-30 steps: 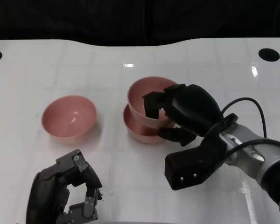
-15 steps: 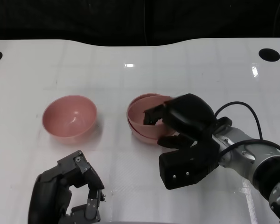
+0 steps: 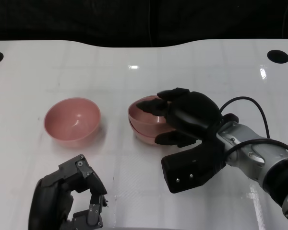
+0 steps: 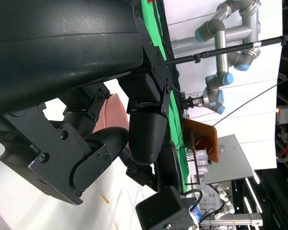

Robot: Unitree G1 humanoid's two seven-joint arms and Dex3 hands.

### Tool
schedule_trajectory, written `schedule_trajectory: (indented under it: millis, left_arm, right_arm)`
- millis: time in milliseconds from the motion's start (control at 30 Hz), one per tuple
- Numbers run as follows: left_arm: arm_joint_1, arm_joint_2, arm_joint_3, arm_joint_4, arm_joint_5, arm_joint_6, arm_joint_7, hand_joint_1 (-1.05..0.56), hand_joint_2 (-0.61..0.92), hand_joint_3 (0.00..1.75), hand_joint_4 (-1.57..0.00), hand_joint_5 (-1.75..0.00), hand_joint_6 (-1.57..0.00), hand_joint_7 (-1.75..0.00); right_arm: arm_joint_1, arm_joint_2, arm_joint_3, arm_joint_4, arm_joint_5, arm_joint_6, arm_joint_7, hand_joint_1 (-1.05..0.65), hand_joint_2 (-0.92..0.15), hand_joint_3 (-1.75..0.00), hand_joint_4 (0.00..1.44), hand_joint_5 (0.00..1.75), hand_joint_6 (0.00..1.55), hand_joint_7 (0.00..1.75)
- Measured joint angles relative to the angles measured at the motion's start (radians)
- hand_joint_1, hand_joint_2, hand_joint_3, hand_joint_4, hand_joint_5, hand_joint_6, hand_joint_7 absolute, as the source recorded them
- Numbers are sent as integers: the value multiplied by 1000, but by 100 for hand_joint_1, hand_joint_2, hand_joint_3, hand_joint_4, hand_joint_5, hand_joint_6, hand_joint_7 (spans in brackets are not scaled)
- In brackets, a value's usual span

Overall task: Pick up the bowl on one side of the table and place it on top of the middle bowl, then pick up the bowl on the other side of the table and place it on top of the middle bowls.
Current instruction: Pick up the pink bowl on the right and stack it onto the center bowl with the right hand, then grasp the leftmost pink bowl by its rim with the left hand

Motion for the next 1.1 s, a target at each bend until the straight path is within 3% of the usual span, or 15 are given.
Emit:
schedule_trajectory:
  millis: [400, 567, 633, 667, 733, 800, 933, 1033, 1100]
  left_arm:
    - [-8, 9, 5, 1, 1, -1, 0, -14, 38, 134, -88, -171, -88, -142]
    - [-25, 27, 12, -2, -4, 10, -1, -14, 41, 128, -83, -164, -83, -139]
    - [-31, 42, 13, -14, -15, 27, -3, -13, 43, 124, -81, -160, -80, -134]
    - [-32, 51, 15, -24, -18, 36, -3, -13, 47, 117, -78, -155, -79, -127]
    - [-33, 69, 21, -46, -18, 63, -7, -12, 54, 103, -74, -145, -80, -110]
    - [-32, 87, 31, -75, -12, 103, -7, -11, 57, 97, -73, -138, -80, -101]
    - [-26, 117, 41, -146, 45, 151, 2, -8, 59, 86, -68, -111, -75, -56]
    - [-24, 145, 51, -198, 124, 180, 17, -17, 80, 38, -69, -87, -83, -14]
    - [-22, 160, 59, -234, 190, 200, 40, -22, 89, 20, -68, -84, -84, -5]
  right_arm:
    - [169, -114, -86, -315, 41, 3, 15, -69, -92, -38, 23, 8, 25, 3]
    - [253, -150, -137, -374, 69, -88, -40, -59, -92, -24, 44, 26, 44, 11]
    - [282, -153, -159, -382, 88, -128, -64, -56, -92, -19, 43, 47, 52, 13]
    - [296, -156, -166, -386, 96, -147, -73, -53, -92, -18, 40, 62, 56, 14]
    - [331, -162, -188, -405, 117, -190, -85, -47, -92, -15, 42, 76, 64, 17]
    - [362, -169, -205, -422, 139, -232, -94, -43, -92, -12, 43, 81, 67, 19]
    - [442, -180, -253, -453, 214, -323, -93, -27, -91, -10, 54, 96, 79, 30]
    - [498, -189, -284, -462, 268, -388, -82, -19, -90, -13, 61, 106, 86, 41]
    - [533, -193, -304, -464, 298, -422, -65, -18, -82, -32, 63, 108, 83, 56]
